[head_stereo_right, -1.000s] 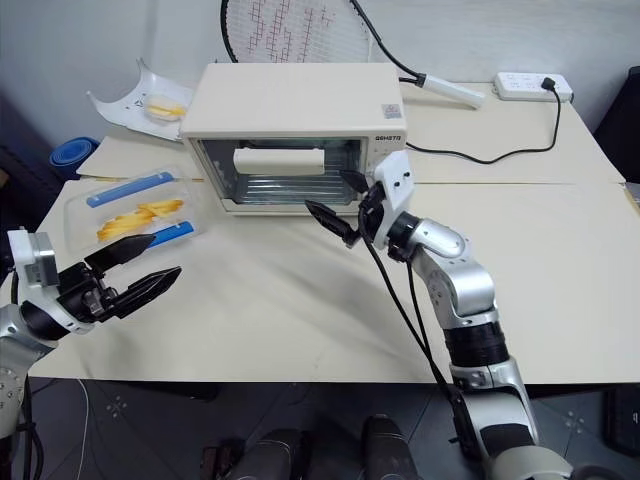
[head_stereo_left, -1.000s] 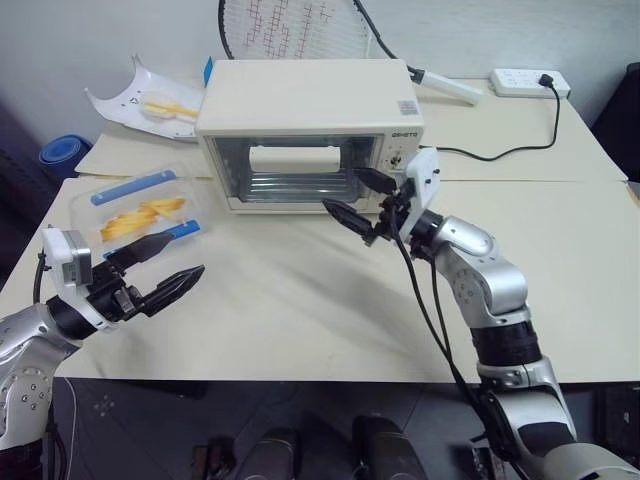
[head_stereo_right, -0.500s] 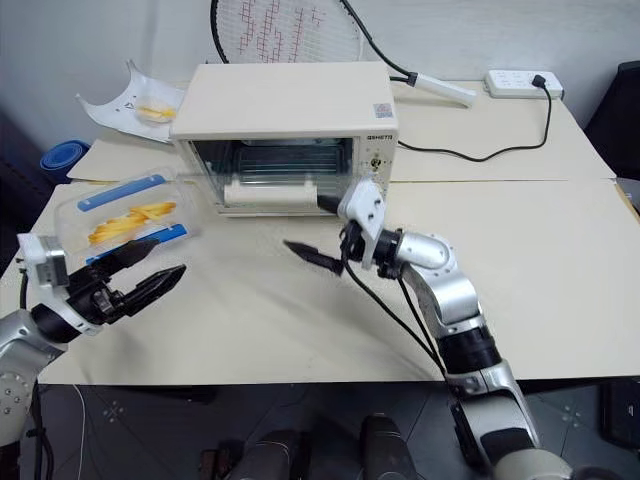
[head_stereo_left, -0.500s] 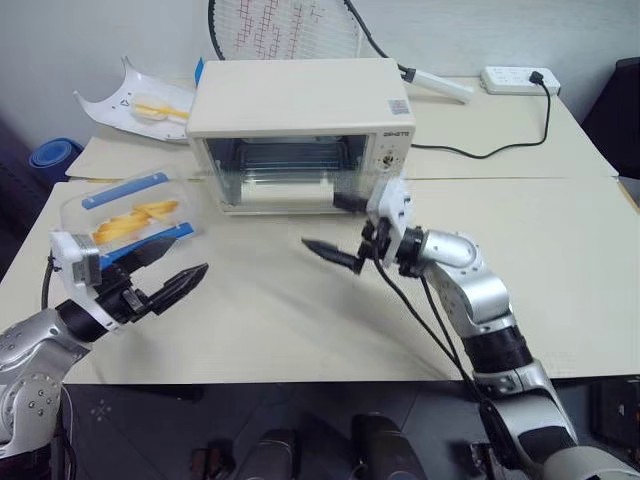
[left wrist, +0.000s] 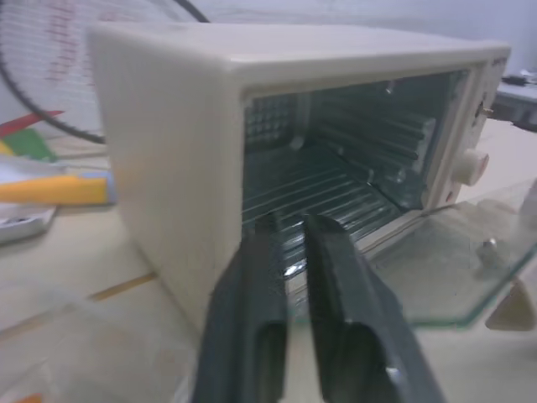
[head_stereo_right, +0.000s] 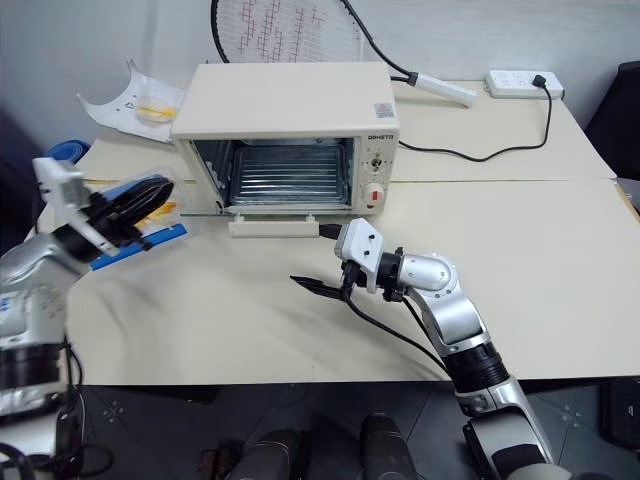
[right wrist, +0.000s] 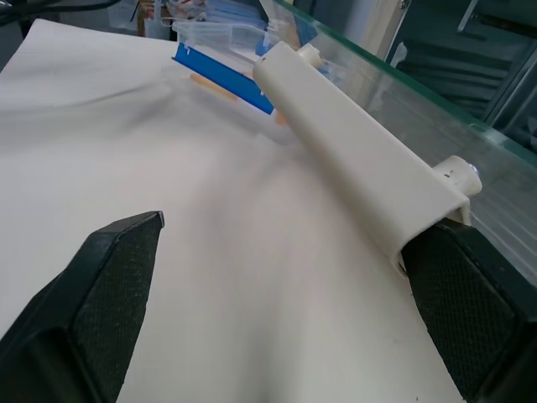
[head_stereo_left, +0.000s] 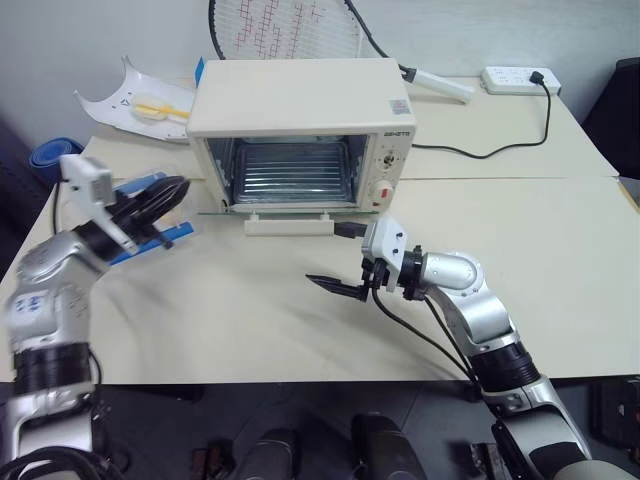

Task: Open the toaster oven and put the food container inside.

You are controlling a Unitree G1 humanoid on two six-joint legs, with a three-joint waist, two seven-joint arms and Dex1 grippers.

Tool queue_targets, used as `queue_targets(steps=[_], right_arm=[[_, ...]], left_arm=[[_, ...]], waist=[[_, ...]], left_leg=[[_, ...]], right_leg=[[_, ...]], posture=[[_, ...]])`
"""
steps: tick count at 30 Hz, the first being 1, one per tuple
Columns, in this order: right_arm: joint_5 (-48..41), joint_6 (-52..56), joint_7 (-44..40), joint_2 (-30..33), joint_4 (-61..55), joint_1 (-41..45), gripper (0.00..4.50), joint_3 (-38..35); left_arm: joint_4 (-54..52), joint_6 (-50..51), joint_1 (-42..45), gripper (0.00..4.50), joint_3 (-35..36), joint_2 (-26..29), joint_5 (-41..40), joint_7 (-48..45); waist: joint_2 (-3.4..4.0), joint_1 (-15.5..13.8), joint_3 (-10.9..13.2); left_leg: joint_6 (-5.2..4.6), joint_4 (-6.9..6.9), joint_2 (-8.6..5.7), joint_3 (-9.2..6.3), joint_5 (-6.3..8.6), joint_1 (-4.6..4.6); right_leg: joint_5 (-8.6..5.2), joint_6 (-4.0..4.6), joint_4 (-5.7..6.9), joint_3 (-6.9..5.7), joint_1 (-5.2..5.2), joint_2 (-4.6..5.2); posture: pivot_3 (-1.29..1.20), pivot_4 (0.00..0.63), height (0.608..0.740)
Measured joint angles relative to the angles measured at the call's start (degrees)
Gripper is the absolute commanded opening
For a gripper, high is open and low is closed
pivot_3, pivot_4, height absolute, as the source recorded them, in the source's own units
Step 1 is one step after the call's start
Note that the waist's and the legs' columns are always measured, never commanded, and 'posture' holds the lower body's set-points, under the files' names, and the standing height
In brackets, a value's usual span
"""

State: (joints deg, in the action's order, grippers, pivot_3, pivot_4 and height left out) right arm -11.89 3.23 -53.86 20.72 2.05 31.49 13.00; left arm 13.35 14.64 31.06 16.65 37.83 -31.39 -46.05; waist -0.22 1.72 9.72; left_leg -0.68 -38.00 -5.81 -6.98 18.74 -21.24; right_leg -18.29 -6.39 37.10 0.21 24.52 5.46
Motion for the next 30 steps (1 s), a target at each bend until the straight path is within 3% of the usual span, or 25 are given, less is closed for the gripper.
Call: queue_targets(steps=[6, 16, 21, 24, 30], right_arm=[[0.4, -2.1, 0.3, 1.7, 0.1, -4.2, 4.50, -0.8], [-3.3, -6.0, 1.0, 10.3, -7.7, -29.0, 4.50, -13.3], [-11.1, -8.4, -0.1, 10.2, -9.3, -30.4, 4.50, -20.6], [-14.1, -8.1, -0.8, 10.1, -10.1, -28.8, 4.50, -21.2], [-19.1, -7.6, -2.1, 7.0, -11.2, -23.1, 4.50, -20.4]], left_arm=[[2.6, -3.2, 1.8, 0.02, -4.6, -1.5, 2.6, -6.3], [-1.5, -6.8, -8.0, 0.02, -8.4, -2.8, 9.1, -6.3], [-3.5, -8.1, -13.0, 0.02, -8.9, -4.9, 12.3, -2.1], [-5.7, -8.8, -14.7, 0.02, -8.7, -5.4, 12.9, -0.7], [-13.3, -8.0, -23.7, 1.50, -1.9, -7.9, 6.7, 1.4]], waist=[[0.00, 0.1, 0.0], [-0.01, -0.9, 0.0], [-0.02, -0.9, 0.0], [-0.02, -1.4, 0.0], [-0.02, -1.5, 0.0]], left_leg=[[0.00, 0.01, 0.00, -0.04, 0.00, 0.00], [-0.04, -0.10, -0.11, -0.01, 0.01, 0.04], [-0.04, -0.07, -0.05, 0.05, 0.01, 0.09], [-0.04, -0.08, -0.05, 0.05, 0.01, 0.10], [-0.03, -0.05, 0.02, 0.04, 0.02, 0.08]], right_leg=[[0.00, 0.00, 0.30, 0.04, 0.06, 0.00], [0.00, -0.01, 0.13, 0.17, -0.02, 0.07], [0.00, -0.01, 0.15, 0.20, -0.02, 0.03], [0.00, -0.01, 0.12, 0.20, -0.05, 0.04], [0.00, -0.01, 0.03, 0.17, -0.04, 0.01]], posture=[[0.00, 0.150, 0.740], [0.00, 0.150, 0.740], [0.00, 0.150, 0.740], [0.00, 0.150, 0.740], [0.00, 0.150, 0.740]])
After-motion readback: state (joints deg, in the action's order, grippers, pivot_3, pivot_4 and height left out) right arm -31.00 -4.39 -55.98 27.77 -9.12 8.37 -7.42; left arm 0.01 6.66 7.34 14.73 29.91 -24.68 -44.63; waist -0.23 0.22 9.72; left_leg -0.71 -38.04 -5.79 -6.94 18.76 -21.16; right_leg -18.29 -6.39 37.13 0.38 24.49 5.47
